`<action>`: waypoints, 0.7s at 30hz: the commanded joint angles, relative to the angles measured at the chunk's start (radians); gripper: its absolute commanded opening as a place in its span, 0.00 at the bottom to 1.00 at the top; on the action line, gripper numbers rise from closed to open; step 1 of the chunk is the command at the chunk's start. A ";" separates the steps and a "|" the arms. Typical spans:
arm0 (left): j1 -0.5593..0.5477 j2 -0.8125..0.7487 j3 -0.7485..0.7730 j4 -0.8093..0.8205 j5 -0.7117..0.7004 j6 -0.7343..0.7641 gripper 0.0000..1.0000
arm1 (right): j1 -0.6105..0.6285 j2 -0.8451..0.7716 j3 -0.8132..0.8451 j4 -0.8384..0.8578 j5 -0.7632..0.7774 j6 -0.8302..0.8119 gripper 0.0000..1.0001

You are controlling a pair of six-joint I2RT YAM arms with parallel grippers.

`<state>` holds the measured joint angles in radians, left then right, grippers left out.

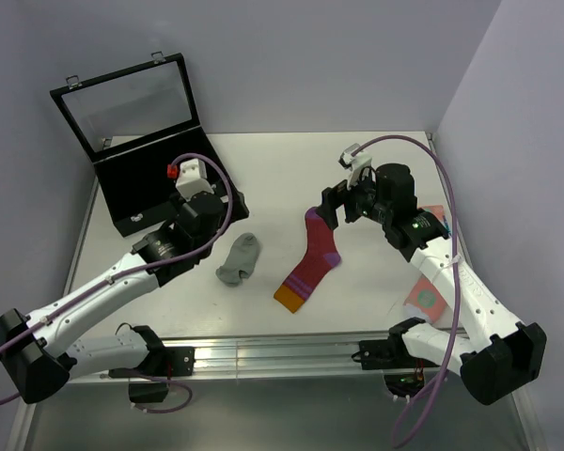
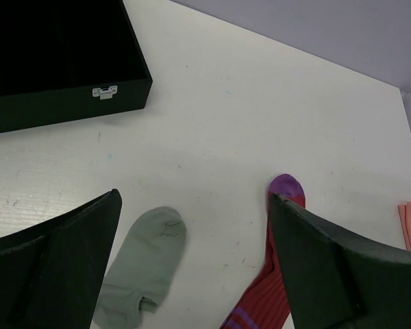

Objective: Roll the socks
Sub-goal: Move the sock to the center of the board.

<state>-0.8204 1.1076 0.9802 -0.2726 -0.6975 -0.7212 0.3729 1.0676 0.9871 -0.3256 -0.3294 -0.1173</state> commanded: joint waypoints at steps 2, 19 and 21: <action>0.006 -0.040 -0.015 0.006 -0.022 -0.009 0.96 | 0.008 -0.031 -0.007 0.045 0.038 -0.010 1.00; 0.164 -0.078 -0.035 -0.057 0.067 -0.066 0.94 | 0.265 0.212 0.071 0.020 0.179 -0.056 0.81; 0.181 -0.087 -0.048 -0.066 0.063 -0.072 0.94 | 0.340 0.261 0.074 0.026 0.194 -0.045 0.76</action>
<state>-0.6632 1.0527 0.9455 -0.3241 -0.6617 -0.7647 0.6334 1.2930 1.0225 -0.3199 -0.1913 -0.1616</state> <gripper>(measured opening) 0.940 0.771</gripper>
